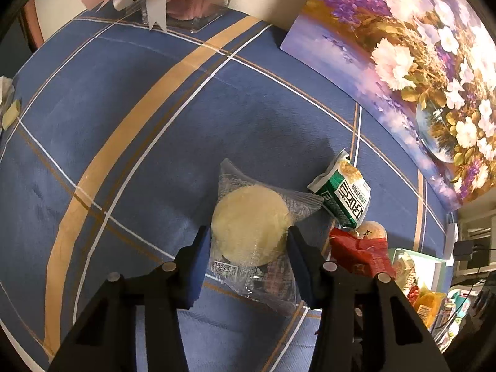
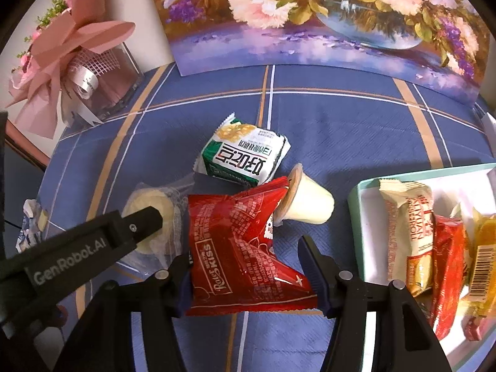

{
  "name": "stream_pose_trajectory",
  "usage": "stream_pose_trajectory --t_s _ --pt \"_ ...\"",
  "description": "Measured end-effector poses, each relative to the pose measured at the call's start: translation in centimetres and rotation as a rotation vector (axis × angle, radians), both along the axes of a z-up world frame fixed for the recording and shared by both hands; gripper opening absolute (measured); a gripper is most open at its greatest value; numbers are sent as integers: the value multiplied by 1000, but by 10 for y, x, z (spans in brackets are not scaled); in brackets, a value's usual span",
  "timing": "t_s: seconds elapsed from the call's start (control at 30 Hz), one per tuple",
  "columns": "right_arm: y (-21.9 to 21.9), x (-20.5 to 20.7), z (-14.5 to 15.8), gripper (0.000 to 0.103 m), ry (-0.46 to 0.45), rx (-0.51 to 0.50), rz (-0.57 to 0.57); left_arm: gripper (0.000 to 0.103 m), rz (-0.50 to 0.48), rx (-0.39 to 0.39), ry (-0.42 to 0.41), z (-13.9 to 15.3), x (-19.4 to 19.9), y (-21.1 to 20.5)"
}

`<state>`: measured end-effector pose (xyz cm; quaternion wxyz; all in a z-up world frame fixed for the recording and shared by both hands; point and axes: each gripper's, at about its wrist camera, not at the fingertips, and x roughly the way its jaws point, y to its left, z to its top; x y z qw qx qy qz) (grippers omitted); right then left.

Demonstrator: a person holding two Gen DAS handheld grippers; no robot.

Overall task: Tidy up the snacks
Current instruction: 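Close the left tool on the round bun bag while the right tool grasps the red Rolls pack, then carry the bun bag and red Rolls pack over the white tray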

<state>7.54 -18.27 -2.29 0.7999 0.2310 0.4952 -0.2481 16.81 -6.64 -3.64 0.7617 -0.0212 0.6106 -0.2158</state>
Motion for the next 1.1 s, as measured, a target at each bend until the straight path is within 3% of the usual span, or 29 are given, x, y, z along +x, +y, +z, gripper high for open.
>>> stream_pose_trajectory --t_s 0.57,1.1 --pt "4 -40 51 62 -48 -2 -29 51 17 -51 -46 62 -37 13" --pt "-11 -125 87 62 -78 2 -137 51 -48 -105 -100 100 -110 -6"
